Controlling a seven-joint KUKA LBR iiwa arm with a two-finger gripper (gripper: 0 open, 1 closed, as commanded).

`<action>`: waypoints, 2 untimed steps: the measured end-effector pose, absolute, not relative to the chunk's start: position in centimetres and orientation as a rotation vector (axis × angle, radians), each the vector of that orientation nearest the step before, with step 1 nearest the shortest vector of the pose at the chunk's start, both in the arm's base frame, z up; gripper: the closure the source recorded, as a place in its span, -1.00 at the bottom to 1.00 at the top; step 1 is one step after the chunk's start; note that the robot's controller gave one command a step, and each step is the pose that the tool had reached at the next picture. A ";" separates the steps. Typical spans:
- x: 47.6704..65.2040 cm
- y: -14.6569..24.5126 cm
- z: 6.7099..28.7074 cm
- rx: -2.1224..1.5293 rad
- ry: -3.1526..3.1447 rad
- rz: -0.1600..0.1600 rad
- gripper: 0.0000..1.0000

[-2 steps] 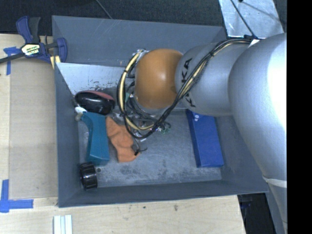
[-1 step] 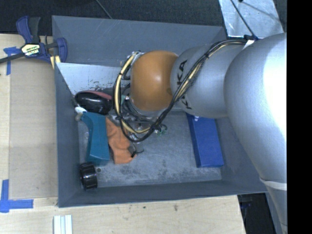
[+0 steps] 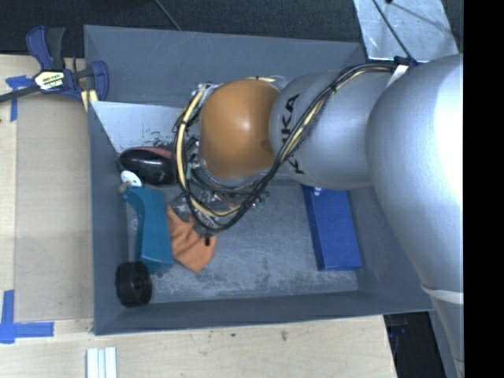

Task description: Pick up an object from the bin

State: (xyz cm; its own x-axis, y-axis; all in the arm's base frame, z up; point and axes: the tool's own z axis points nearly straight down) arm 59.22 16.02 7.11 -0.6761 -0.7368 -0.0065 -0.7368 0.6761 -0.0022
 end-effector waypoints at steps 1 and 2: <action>59.2 16.0 7.1 -1.261 2.870 0.001 1.00; 58.4 17.1 20.2 -1.293 2.859 0.001 1.00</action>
Offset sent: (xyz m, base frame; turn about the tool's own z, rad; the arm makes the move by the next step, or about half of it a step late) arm -0.0094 0.0105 0.1302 -0.0262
